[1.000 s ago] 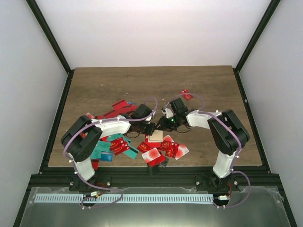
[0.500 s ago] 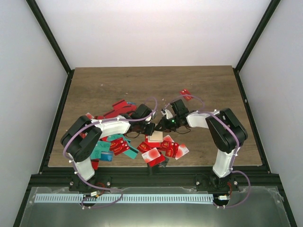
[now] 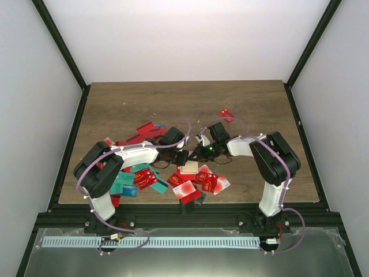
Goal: Put the credit cards into the card holder
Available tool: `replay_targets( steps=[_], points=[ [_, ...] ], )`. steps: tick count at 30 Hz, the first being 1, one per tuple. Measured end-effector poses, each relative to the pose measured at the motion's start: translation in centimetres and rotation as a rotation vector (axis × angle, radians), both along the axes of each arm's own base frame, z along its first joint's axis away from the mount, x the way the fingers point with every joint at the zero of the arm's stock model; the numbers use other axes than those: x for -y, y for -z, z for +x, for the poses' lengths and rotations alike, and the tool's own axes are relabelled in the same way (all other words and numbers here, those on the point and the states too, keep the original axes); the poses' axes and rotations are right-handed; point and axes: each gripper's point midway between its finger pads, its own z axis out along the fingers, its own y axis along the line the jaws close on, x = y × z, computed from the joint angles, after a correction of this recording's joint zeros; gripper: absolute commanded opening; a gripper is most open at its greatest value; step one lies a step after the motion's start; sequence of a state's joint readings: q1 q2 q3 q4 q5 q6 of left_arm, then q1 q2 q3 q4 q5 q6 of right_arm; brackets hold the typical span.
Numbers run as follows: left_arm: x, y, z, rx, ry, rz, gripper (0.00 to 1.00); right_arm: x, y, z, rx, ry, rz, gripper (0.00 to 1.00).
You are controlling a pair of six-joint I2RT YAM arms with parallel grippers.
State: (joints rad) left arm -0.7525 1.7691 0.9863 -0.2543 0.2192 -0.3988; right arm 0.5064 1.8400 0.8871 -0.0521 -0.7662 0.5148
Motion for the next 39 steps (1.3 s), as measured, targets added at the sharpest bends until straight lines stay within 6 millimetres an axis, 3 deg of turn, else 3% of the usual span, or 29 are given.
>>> replay_targets(
  steps=[6,13,16,21,31,39],
  points=[
    [-0.1,-1.0,-0.3,-0.016,-0.005,-0.004,0.04,-0.1,0.0,-0.2,-0.003,-0.005,-0.002,0.01],
    [0.3,-3.2,2.6,0.044,-0.055,-0.01,0.04,-0.1,0.0,-0.3,-0.006,-0.006,-0.004,0.01],
    [0.2,-2.6,3.1,0.038,-0.065,0.003,0.04,-0.1,0.0,-0.4,-0.01,-0.006,-0.006,0.01],
    [-0.1,0.3,2.7,-0.011,-0.063,0.048,0.04,0.0,-0.3,-0.6,-0.015,-0.006,-0.012,0.01],
    [-0.1,0.3,3.0,-0.001,-0.064,0.042,0.04,0.0,-1.4,-1.0,-0.005,-0.01,-0.008,0.01],
    [0.0,0.3,3.0,0.002,-0.063,0.039,0.04,0.3,-1.2,-1.2,-0.014,-0.002,-0.027,0.01]
  ],
)
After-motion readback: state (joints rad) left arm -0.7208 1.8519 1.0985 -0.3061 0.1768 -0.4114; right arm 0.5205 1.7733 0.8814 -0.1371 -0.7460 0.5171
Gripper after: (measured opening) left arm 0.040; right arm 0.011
